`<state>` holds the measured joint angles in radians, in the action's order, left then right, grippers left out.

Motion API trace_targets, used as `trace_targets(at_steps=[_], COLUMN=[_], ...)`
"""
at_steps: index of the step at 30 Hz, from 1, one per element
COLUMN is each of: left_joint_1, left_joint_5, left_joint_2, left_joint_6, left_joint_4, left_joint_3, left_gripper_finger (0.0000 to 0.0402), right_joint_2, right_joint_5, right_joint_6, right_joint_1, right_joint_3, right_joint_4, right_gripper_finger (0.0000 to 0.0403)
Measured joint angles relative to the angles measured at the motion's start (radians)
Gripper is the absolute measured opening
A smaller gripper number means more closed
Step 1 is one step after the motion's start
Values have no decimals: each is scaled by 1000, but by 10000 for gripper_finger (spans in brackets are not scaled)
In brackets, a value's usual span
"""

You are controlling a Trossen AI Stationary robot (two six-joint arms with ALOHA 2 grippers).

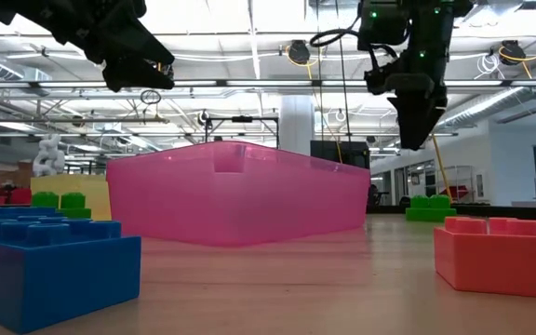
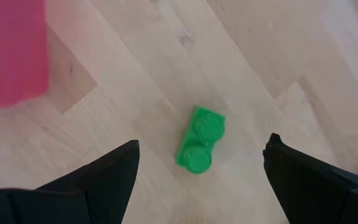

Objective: Sort & place blocks by color
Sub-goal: Put the green game piece into the red bin

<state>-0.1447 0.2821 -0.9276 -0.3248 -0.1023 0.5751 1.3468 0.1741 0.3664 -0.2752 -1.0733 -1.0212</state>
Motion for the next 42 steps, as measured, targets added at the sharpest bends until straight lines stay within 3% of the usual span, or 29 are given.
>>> trace_targets(at_steps=[15,42], left_joint_1=[-25,-28], left_joint_5=[61,61], left_joint_2=[0,-2], left_joint_6=[-35,-36], left_joint_4=[4,2], left_joint_3=[0,0], left_gripper_finger=[280,280], right_joint_2=[0,0], right_joint_5=[-48,-49], right_joint_6=[26,26], right_joint_1=[0,0], right_joint_3=[63,94], right_joint_4=[19,38], right_gripper_finger=[324,324])
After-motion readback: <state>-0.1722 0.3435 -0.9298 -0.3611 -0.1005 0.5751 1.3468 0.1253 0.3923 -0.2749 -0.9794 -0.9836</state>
